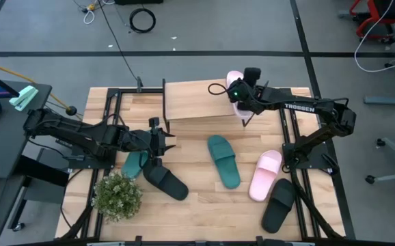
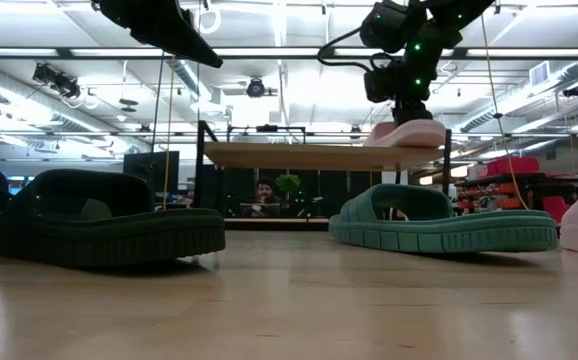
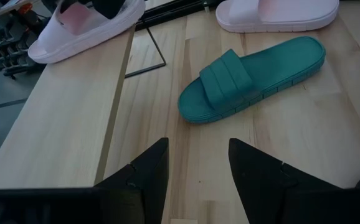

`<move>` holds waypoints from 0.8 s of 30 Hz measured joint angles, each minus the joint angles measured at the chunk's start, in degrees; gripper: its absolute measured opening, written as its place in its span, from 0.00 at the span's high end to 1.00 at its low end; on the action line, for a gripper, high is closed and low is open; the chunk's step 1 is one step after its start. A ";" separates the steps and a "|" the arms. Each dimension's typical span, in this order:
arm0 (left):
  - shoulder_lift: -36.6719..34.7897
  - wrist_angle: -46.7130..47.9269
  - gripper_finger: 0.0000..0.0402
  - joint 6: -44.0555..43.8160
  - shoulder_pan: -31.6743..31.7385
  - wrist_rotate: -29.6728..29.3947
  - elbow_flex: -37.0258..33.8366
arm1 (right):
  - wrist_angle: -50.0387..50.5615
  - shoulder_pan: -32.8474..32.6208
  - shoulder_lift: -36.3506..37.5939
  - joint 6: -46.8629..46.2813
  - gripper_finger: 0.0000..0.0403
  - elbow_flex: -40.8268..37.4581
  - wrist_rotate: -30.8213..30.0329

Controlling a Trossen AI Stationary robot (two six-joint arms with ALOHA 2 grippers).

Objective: Pick and place slides into the shelf
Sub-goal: Put the left pink slipper on the shelf

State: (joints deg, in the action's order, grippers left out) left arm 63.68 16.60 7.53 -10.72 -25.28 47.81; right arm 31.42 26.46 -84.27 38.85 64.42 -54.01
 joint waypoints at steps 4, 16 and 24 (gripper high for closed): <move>0.00 -0.01 0.57 -0.18 0.00 0.00 0.00 | 0.04 0.02 0.00 0.00 0.63 0.00 -3.14; 0.00 0.00 0.57 -1.36 -0.02 0.00 0.00 | 0.32 -2.46 0.00 1.43 0.62 0.00 -3.14; 0.00 0.00 0.57 -1.40 -0.02 0.02 0.00 | 0.38 -5.49 0.33 1.66 0.62 0.00 -3.29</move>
State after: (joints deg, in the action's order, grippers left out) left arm 63.68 16.60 6.13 -10.74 -25.26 47.81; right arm 31.80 20.97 -83.94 40.51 64.42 -57.30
